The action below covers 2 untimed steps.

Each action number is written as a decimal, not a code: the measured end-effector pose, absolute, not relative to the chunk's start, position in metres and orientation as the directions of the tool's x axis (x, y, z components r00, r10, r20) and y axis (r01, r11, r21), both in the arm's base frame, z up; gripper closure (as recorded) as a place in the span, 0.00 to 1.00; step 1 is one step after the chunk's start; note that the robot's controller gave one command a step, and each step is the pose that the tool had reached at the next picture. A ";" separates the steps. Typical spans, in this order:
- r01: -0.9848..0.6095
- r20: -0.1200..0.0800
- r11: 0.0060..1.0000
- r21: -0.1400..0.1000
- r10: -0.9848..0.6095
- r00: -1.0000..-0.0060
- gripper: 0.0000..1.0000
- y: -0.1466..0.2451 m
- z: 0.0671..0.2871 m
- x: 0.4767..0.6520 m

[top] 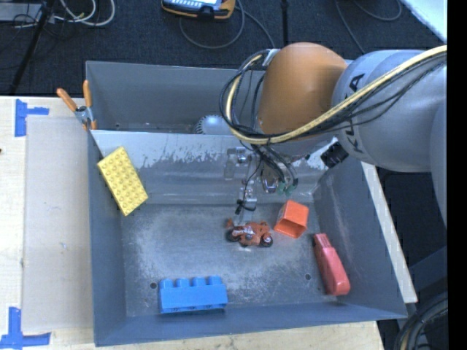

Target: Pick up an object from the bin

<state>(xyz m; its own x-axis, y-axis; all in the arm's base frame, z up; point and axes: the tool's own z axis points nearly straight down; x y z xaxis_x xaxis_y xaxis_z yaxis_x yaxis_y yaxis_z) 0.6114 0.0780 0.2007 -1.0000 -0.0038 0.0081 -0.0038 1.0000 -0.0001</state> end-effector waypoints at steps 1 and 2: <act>-0.002 0.001 1.000 0.000 -0.002 -1.000 0.00 0.078 0.206 0.613; -0.059 -0.005 0.998 0.001 -0.059 -0.998 0.00 0.069 0.198 0.605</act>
Offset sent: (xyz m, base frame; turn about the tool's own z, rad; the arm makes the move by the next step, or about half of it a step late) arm -0.0509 -0.0818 -0.0574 -0.3123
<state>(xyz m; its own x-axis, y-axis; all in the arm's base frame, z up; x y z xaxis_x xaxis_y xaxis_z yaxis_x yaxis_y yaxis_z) 0.6054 0.0687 0.1979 -0.9983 -0.0587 -0.0045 -0.0587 0.9983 0.0013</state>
